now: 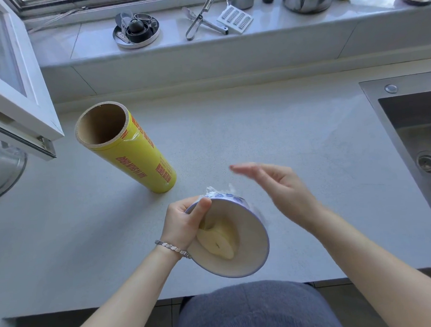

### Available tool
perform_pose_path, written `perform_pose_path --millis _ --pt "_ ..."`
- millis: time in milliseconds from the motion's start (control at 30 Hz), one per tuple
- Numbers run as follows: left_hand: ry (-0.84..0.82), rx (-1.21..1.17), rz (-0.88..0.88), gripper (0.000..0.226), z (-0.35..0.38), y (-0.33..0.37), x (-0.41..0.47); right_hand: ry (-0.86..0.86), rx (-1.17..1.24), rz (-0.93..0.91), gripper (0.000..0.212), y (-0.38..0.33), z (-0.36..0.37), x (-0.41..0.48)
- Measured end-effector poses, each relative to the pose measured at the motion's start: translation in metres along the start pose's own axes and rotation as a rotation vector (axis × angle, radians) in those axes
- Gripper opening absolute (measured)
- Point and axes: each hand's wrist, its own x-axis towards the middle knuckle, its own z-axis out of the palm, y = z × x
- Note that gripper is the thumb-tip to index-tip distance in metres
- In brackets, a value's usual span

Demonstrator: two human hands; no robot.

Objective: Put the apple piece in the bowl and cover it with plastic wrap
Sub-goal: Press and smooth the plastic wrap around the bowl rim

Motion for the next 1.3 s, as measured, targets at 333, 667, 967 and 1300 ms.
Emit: perform_pose_path --millis 333,667,967,1300 --pt "0.009 -0.018 -0.058 0.061 -0.001 -0.002 0.002 -0.222 0.187 0.138 0.068 0.021 0.021 -0.015" --pt "0.164 -0.263 -0.196 0.028 0.011 -0.001 -0.001 -0.126 0.251 0.176 0.045 0.032 0.010 -0.023" --pt "-0.337 0.158 -0.025 0.031 -0.012 0.029 0.025 -0.147 0.161 0.232 0.019 0.028 -0.001 -0.013" --pt "-0.204 0.124 -0.070 0.093 0.015 0.010 0.012 -0.166 0.227 0.375 0.032 0.011 -0.008 -0.003"
